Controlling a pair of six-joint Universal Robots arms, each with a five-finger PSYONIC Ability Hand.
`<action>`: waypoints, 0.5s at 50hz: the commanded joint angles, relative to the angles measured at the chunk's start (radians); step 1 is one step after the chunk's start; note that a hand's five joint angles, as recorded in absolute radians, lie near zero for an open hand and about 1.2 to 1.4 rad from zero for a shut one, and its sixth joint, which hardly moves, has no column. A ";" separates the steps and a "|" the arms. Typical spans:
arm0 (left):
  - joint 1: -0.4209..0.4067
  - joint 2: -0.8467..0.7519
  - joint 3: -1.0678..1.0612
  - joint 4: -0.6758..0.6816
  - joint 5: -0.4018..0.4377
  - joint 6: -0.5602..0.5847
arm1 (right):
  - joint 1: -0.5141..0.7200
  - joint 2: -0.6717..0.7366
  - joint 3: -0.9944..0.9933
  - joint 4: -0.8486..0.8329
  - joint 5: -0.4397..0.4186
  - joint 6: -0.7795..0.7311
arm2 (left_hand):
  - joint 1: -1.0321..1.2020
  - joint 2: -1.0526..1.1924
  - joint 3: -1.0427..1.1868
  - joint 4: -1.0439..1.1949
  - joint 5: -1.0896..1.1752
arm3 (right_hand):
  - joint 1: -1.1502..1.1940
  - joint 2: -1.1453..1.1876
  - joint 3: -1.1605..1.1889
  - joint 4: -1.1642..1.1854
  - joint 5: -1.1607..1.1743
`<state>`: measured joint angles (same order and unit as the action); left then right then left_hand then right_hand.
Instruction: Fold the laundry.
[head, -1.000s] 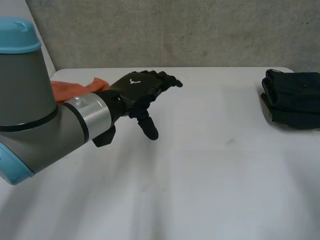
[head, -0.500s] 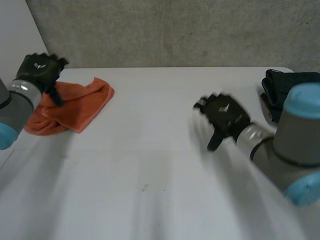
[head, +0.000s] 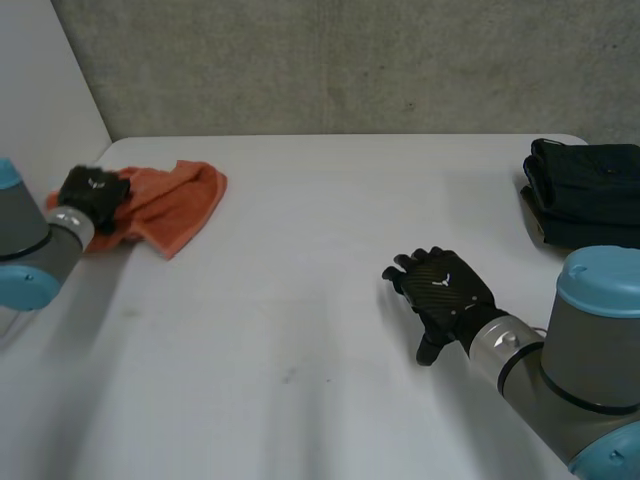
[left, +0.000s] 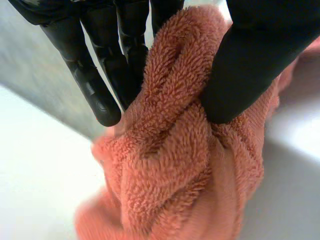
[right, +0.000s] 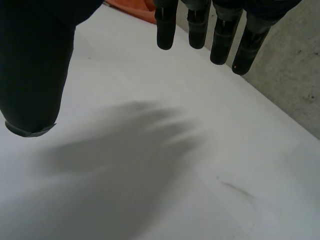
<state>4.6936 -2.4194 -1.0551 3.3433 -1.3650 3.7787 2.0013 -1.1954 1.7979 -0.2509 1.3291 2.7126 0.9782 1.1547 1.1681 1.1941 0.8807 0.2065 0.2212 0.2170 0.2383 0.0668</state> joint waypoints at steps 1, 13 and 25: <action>-0.171 0.288 -0.227 0.143 -0.025 -0.246 | 0.001 -0.019 -0.014 -0.001 0.015 -0.005 | 0.418 0.242 0.228 0.202 0.341 | -0.032 -0.047 -0.042 -0.064 -0.067; -0.589 0.387 -0.414 0.002 0.049 -0.548 | -0.105 -0.044 -0.063 -0.001 0.122 0.009 | -0.804 -0.980 -0.994 -1.020 -0.881 | -0.032 -0.047 -0.042 -0.064 -0.067; -0.497 0.465 -0.379 -0.065 -0.112 -0.550 | -0.105 -0.059 -0.094 0.013 0.091 0.001 | -0.747 -0.924 -0.937 -0.963 -0.824 | -0.032 -0.047 -0.042 -0.064 -0.067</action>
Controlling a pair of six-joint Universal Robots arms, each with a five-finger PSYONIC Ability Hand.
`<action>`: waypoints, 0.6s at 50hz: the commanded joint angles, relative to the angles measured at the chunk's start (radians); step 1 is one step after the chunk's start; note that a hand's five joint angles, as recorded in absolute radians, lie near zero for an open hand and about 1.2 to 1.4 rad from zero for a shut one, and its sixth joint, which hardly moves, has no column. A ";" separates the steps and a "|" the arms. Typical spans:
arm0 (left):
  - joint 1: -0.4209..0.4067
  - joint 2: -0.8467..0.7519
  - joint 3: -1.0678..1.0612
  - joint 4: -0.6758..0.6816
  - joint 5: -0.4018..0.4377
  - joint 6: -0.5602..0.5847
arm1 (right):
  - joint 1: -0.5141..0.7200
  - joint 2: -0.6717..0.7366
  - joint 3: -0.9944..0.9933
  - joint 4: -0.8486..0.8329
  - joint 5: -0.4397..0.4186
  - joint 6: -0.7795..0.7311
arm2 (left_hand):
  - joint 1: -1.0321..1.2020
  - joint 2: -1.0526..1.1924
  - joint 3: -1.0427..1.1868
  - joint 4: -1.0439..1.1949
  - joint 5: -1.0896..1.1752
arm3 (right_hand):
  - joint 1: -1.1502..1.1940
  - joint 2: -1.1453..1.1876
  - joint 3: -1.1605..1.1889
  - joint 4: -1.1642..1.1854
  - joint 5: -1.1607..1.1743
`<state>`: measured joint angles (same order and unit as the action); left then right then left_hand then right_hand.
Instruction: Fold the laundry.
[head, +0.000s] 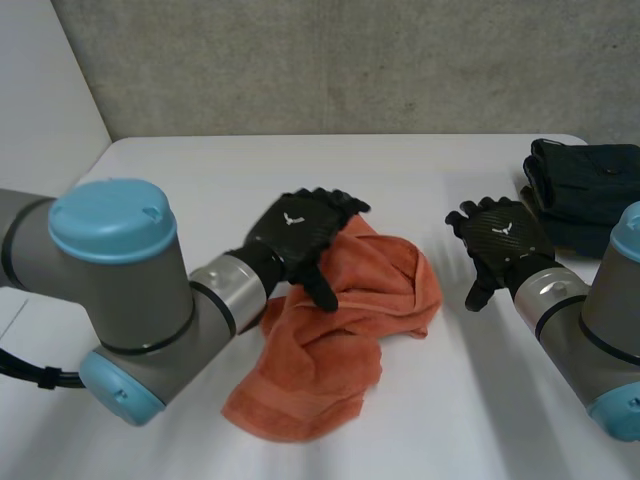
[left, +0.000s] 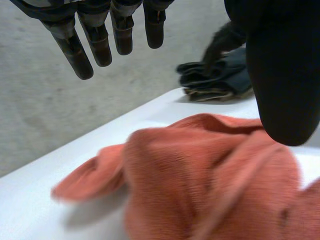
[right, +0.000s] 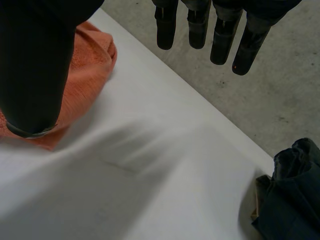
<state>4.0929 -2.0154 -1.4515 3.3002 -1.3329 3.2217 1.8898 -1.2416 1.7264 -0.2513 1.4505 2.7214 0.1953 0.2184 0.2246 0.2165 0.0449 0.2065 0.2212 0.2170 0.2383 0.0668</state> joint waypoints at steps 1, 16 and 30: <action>0.112 0.066 0.013 -0.030 -0.166 0.007 | 0.006 -0.019 -0.024 0.017 -0.039 -0.014 | 0.036 0.013 0.007 0.015 0.012 | -0.032 -0.047 -0.042 -0.064 -0.067; 0.071 0.104 -0.182 -0.221 -0.354 -0.037 | 0.023 -0.030 -0.080 0.216 -0.305 -0.347 | 0.074 0.051 0.044 0.053 0.050 | -0.032 -0.047 -0.042 -0.064 -0.067; 0.061 0.041 -0.188 -0.297 -0.341 -0.269 | 0.058 0.163 -0.300 0.230 -0.344 -0.587 | 0.197 0.174 0.168 0.176 0.173 | 0.007 -0.007 -0.003 -0.024 -0.027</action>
<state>4.1530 -1.9261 -1.6583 3.0311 -1.6788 3.0205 1.9443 -1.1510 1.5146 -0.0303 1.1329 2.1797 0.3292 0.3277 0.3250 0.3280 0.1561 0.2065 0.2212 0.2169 0.2383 0.0668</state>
